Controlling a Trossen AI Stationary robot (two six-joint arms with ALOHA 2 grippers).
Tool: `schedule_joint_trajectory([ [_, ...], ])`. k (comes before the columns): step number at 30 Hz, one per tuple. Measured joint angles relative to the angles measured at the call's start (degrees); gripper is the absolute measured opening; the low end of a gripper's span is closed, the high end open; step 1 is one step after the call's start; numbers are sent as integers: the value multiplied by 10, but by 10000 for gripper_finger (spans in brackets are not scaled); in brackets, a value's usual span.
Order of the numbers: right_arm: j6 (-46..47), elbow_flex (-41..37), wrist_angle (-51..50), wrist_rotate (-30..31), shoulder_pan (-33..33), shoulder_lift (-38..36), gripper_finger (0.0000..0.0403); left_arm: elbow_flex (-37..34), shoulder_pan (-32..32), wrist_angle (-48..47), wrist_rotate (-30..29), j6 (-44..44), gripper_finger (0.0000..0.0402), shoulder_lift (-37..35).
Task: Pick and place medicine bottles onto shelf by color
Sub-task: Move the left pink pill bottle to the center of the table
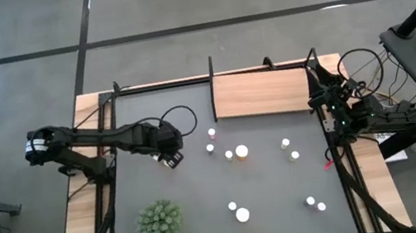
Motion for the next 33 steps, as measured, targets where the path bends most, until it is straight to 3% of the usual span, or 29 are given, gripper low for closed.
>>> schedule_joint_trajectory([
  [3, 0, 0, 0, 0, 0, 0, 352, 0, -1, 8, 15, -89, 221, 5],
  [9, 0, 0, 0, 0, 0, 0, 352, -3, -1, -42, 79, -370, 221, 25],
  [13, 0, 0, 0, 0, 0, 0, 352, -3, -1, -43, 132, -483, 221, 33],
  [17, 0, 0, 0, 0, 0, 0, 352, -2, -1, -43, 147, -575, 221, 34],
  [25, 0, 0, 0, 0, 0, 0, 352, -3, -1, -42, 154, -693, 221, 44],
  [33, 0, 0, 0, 0, 0, 0, 352, 1, 2, -42, 167, -713, 221, 92],
])
